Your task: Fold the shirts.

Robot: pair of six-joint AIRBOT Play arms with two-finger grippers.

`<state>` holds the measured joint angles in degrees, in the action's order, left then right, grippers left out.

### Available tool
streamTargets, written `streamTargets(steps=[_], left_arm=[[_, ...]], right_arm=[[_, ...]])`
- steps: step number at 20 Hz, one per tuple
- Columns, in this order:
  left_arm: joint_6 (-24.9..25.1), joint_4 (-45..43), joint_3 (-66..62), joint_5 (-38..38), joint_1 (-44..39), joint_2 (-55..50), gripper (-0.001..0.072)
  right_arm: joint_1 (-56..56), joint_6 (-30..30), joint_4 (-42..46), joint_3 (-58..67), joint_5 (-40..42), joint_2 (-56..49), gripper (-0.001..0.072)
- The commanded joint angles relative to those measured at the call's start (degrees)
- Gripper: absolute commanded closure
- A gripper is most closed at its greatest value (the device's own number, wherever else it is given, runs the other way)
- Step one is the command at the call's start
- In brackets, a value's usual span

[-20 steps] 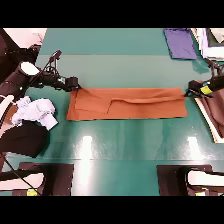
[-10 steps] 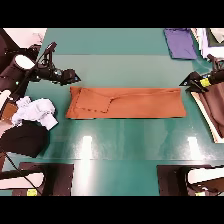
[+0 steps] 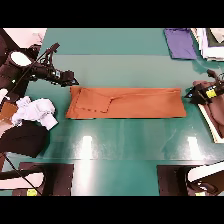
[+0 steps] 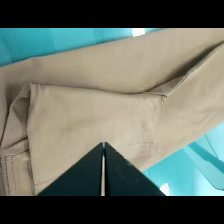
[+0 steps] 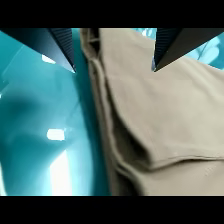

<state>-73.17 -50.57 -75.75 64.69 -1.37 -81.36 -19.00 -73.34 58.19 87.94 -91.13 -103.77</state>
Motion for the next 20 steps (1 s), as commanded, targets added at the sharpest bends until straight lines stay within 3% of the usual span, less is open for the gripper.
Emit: streamTargets(steps=[1,5,6,9,13,20], left_arm=[[0.11,0.02,-0.07,0.52,0.04,-0.2,0.0681],[-0.11,0.0,-0.07,0.42,-0.37,-0.66,0.068],[-0.31,0.02,-0.07,0.33,-0.94,-0.66,0.0681],[-2.32,0.0,-0.07,-0.52,-5.33,-0.66,0.0682],[-3.39,0.07,-1.36,-7.89,-14.12,-2.21,0.0682],[-5.22,0.76,-16.59,-7.89,-26.36,-21.46,0.0682]], right_arm=[[1.73,2.08,-0.26,0.04,-0.7,-3.98,0.0168],[4.55,2.97,-0.24,0.04,-0.68,-5.66,0.0189],[5.01,2.97,-0.28,0.04,-0.85,-5.68,0.0225],[5.77,4.87,-0.28,0.04,-2.73,-5.64,0.066],[5.42,4.83,-6.36,0.07,-3.69,-2.78,0.0695],[9.38,0.26,-14.88,0.24,-2.03,12.81,0.0696]])
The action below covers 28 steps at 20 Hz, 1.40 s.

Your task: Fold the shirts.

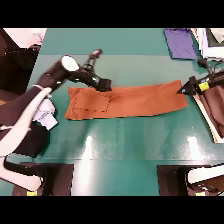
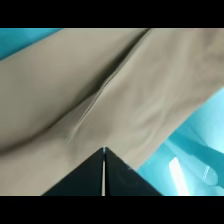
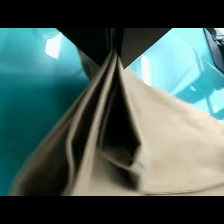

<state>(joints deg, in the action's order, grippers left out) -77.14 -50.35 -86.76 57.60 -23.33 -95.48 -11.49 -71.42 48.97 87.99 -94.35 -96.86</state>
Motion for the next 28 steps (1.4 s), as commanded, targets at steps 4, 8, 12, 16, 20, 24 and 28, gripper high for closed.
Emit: streamTargets(steps=[4,8,12,16,20,24,28], left_arm=[[-1.97,2.16,-10.62,-1.55,-7.06,-15.85,0.0681],[-2.19,3.26,-11.8,-3.87,-7.13,-17.97,0.0681],[-2.49,3.26,-11.91,-5.22,-7.08,-17.97,0.0681],[-2.4,3.21,-11.98,-4.07,-7.04,-17.88,0.0681],[-1.79,2.73,-15.82,2.05,-5.25,-17.77,0.0682],[-1.53,2.01,-23.23,10.43,-0.11,-17.0,0.0682],[-2.4,-7.04,-23.82,12.46,7.48,-9.29,0.0682]], right_arm=[[7.61,-4.17,-9.94,6.51,1.79,9.97,0.0696],[15.67,-6.12,-9.88,15.8,1.97,9.92,0.0697],[21.86,-6.16,-9.81,19.67,2.71,9.92,0.0697],[26.08,-6.01,-9.86,19.87,4.98,9.66,0.0696],[29.22,-4.94,-9.81,19.87,7.41,9.22,0.0697],[33.14,-3.52,-9.9,19.87,10.97,8.85,0.0696],[38.64,-2.71,-10.64,19.89,13.4,5.64,0.0696]])
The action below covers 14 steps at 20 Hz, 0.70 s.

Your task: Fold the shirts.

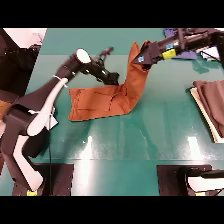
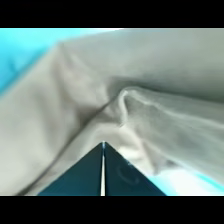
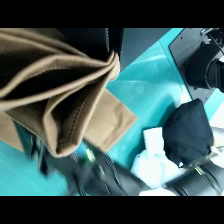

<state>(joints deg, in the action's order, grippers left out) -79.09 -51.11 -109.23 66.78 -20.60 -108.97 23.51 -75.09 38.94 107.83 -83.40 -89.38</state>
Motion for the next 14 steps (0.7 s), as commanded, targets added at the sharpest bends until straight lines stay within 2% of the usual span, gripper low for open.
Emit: streamTargets(steps=[1,5,8,9,10,11,13,14], left_arm=[[-0.46,-9.53,-1.36,4.26,6.88,6.71,0.0682],[-0.42,-16.57,-1.36,6.73,15.45,15.21,0.0681],[-0.44,-16.55,-1.36,6.93,20.35,19.1,0.0681],[-0.44,-16.52,-1.33,7.3,21.46,19.96,0.0681],[-0.44,-16.5,-1.36,7.89,22.18,20.31,0.0681],[-0.44,-16.41,-1.36,8.85,22.71,20.55,0.0681],[-0.42,-16.41,-1.36,10.86,22.73,20.59,0.0681],[-0.42,-16.33,-1.36,11.43,22.71,20.59,0.0681]], right_arm=[[5.66,1.77,-1.66,0.04,3.39,-3.08,0.0696],[16.5,8.66,-9.44,0.04,12.79,-11.19,0.0695],[25.31,10.73,-9.31,2.64,22.62,-19.34,0.0688],[27.54,12.24,-9.46,5.44,25.11,-22.32,0.0594],[29.11,13.22,-9.27,8.39,26.49,-24.68,0.0368],[29.99,13.68,-9.27,11.02,27.08,-26.47,0.0215],[29.42,13.62,-7.45,11.19,26.27,-25.94,0.0214],[28.02,13.29,-5.31,8.87,24.46,-23.93,0.0277]])
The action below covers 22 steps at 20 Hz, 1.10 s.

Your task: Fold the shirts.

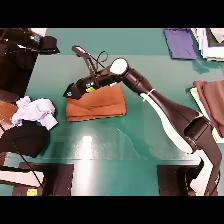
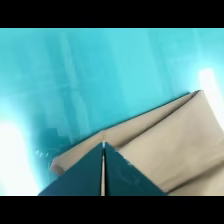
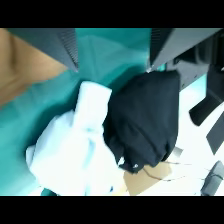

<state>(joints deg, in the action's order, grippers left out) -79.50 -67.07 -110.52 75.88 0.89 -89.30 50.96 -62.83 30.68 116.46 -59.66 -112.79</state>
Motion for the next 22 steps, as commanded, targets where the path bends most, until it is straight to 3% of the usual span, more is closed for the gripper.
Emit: streamTargets(steps=[1,3,5,8,9,10,15,22], left_arm=[[0.0,0.2,-0.07,2.38,1.22,0.92,0.0681],[0.0,0.24,-0.07,2.82,1.22,0.92,0.0681],[0.0,0.26,-0.04,3.21,1.22,0.92,0.0681],[0.02,0.46,0.0,3.19,1.22,0.9,0.0681],[0.02,0.76,0.0,3.13,1.22,0.9,0.0681],[0.15,1.22,0.09,2.95,1.22,0.9,0.0681],[0.48,1.95,0.11,1.79,1.11,0.9,0.0681],[1.95,1.95,0.11,1.84,1.11,0.9,0.0681]], right_arm=[[-1.46,-0.87,6.51,-2.64,-2.16,1.81,0.0343],[-6.97,-5.51,15.87,-9.25,-9.46,6.84,0.0369],[-13.09,-8.35,21.49,-17.62,-11.63,11.89,0.037],[-22.8,-11.32,21.55,-30.03,-9.46,17.66,0.034],[-25.79,-11.34,20.31,-33.46,-8.59,18.58,0.0103],[-28.13,-11.37,18.12,-36.0,-7.82,18.69,-0.0008],[-31.8,-11.04,5.77,-40.94,-6.58,12.72,0.0035],[-20.48,-10.27,-3.69,-27.91,-9.97,-1.51,0.004]])
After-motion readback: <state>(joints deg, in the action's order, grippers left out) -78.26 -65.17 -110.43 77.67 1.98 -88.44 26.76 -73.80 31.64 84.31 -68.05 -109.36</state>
